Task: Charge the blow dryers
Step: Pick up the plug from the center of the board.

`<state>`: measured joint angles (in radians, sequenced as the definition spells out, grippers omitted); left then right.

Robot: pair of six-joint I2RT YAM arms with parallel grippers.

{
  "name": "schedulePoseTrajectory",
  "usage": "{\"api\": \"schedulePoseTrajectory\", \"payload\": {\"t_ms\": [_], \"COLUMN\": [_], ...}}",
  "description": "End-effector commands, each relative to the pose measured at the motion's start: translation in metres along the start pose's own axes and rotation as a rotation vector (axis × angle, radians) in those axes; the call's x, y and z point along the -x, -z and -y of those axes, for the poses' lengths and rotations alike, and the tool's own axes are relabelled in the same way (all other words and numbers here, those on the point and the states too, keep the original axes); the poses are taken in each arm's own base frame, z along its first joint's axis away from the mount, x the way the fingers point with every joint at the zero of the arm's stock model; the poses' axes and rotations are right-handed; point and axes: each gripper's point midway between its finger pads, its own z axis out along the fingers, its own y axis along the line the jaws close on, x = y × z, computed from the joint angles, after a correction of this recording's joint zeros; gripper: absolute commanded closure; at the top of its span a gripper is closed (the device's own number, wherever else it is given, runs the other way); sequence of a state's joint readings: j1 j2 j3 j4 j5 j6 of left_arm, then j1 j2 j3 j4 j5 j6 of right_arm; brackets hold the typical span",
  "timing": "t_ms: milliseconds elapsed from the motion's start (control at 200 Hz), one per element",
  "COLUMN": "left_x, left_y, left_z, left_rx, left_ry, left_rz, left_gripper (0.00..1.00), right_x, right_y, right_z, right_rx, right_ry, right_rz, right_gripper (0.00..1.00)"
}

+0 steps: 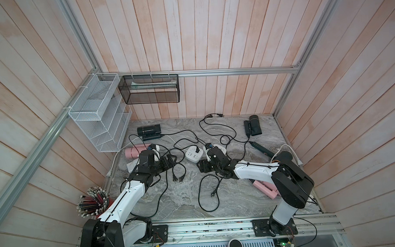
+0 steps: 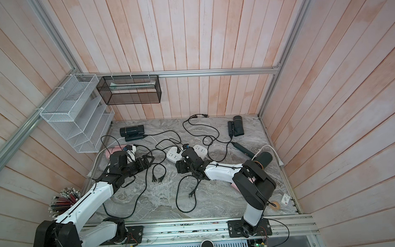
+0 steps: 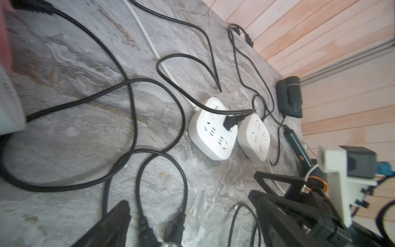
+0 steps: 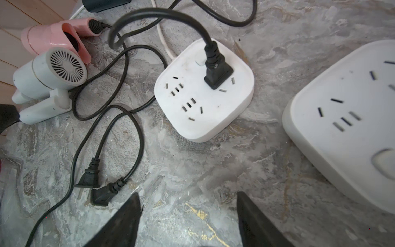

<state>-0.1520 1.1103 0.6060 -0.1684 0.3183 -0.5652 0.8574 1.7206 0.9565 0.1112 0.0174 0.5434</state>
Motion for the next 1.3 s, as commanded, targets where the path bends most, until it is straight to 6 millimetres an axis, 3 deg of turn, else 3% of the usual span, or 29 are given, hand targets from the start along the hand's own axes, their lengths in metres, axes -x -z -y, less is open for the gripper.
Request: {"api": "schedulePoseTrajectory", "payload": {"t_ms": [0,90,260,605,745,775,1005,1160,1295], "left_x": [0.001,-0.005,-0.021,-0.043,-0.038,-0.037,-0.026,-0.028,-0.031], "left_y": [0.011,0.016,0.006,0.003,0.004,0.005,0.014,0.012,0.009], "left_z": [-0.029,-0.047,-0.047,-0.058,-0.06,-0.06,-0.069,-0.069,-0.069], "left_rx": [0.175,0.287,0.266,0.266,0.266,0.262,0.25,0.228,0.215], "left_ry": [0.034,0.062,0.065,0.111,0.139,0.141,0.168,0.168,0.17], "left_rz": [0.002,-0.025,-0.129,-0.154,-0.126,-0.118,-0.054,-0.06,-0.067], "left_gripper": [0.11,0.15,0.23,0.35,0.36,0.36,0.37,0.37,0.37], "right_x": [0.0,-0.005,-0.018,-0.057,-0.073,-0.066,-0.075,-0.08,-0.076], "right_y": [-0.001,-0.002,-0.012,-0.042,-0.056,-0.058,-0.066,-0.063,-0.057], "right_z": [-0.027,-0.045,-0.074,-0.099,-0.096,-0.101,-0.082,-0.062,-0.057], "right_rx": [0.064,0.141,0.202,0.11,0.015,0.006,-0.146,-0.238,-0.259], "right_ry": [0.047,0.041,0.025,-0.037,-0.038,-0.041,-0.022,0.003,0.016], "right_rz": [-0.002,-0.014,-0.064,-0.167,-0.196,-0.182,-0.187,-0.187,-0.17], "right_gripper": [0.35,0.4,0.45,0.54,0.55,0.55,0.54,0.54,0.54]}}
